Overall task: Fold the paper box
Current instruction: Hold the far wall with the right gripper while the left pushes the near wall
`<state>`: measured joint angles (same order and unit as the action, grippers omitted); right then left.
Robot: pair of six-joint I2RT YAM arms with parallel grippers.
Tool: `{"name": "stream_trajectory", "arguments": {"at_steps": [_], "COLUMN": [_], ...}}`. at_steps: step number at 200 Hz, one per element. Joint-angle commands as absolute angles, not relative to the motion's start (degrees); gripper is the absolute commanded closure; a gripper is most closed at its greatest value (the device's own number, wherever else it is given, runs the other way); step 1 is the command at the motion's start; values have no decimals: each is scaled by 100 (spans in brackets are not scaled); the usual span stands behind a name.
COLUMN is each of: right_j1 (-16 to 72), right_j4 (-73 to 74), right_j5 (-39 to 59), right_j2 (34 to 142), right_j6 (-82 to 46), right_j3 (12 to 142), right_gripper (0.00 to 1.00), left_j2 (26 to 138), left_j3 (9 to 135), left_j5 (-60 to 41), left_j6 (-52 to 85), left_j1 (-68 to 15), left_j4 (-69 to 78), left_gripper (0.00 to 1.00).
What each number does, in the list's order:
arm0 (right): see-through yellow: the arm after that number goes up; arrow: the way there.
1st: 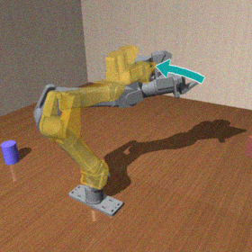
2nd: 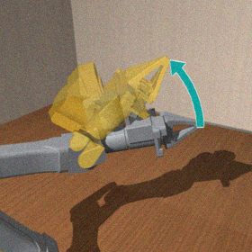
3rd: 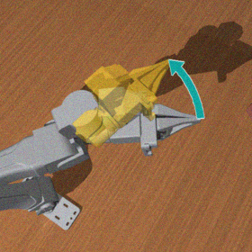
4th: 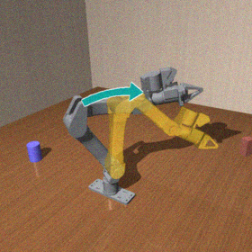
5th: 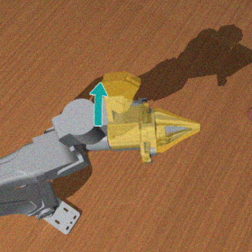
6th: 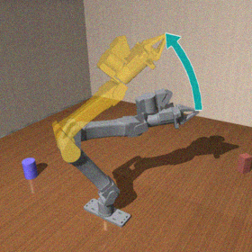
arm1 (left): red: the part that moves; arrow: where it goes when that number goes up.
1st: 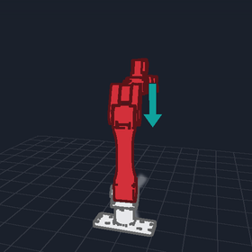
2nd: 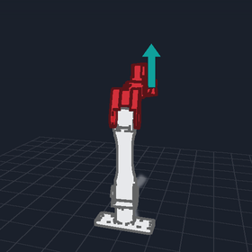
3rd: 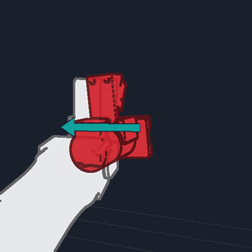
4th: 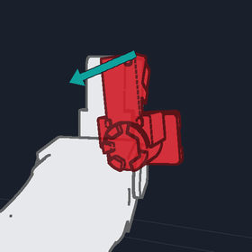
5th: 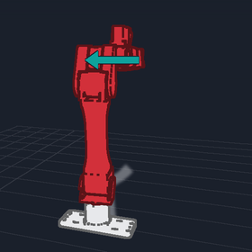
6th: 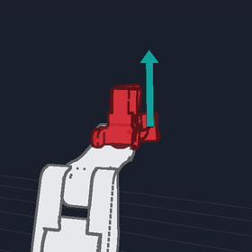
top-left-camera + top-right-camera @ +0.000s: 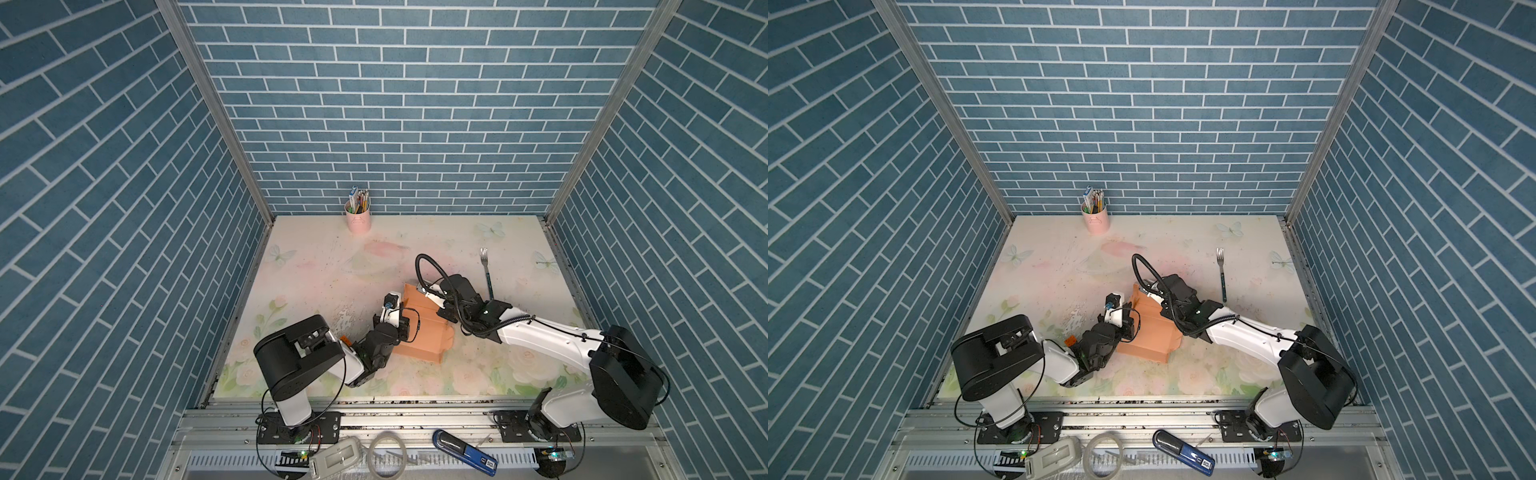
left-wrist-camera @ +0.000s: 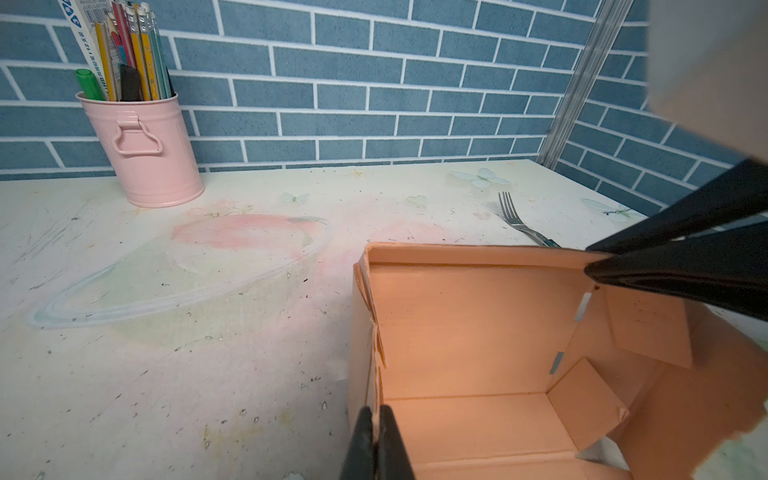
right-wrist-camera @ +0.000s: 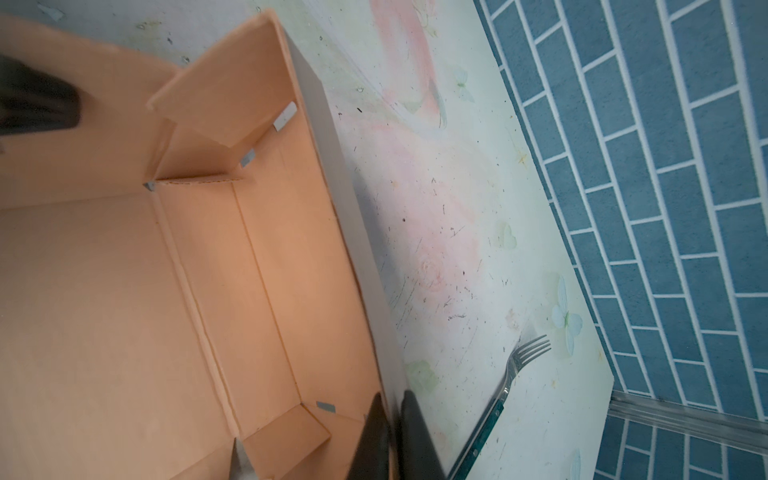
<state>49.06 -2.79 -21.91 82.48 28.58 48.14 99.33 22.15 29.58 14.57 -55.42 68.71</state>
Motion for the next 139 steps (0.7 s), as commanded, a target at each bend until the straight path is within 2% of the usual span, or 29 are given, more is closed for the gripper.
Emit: {"name": "stream_trajectory", "arguments": {"at_steps": [1, 43, 77, 99, 139], "right_j1": [5010, 5070, 5078, 5085, 5081], "right_j4": [-69, 267, 393, 448, 492], "right_j5": [-2303, -2492, -2538, -2558, -2576], "right_j2": [8218, 8178, 8132, 8107, 8112], "right_j6": [2886, 3037, 3086, 3135, 3236], "right_j3": [4669, 4478, 4365, 4327, 4316], "right_gripper": [91, 93, 95, 95, 95], "left_j2": [9819, 9643, 9323, 9027, 7989], "left_j3": [2250, 2138, 2070, 2065, 1864], "left_j5": [2924, 2905, 2789, 2501, 1967], "left_j6": [1450, 1504, 1554, 1584, 1580], "left_j1": [-5572, -5569, -5560, -5487, -5294], "left_j4": [6715, 6708, 6551, 6243, 5362], "left_gripper": [98, 93, 80, 68, 54]}}
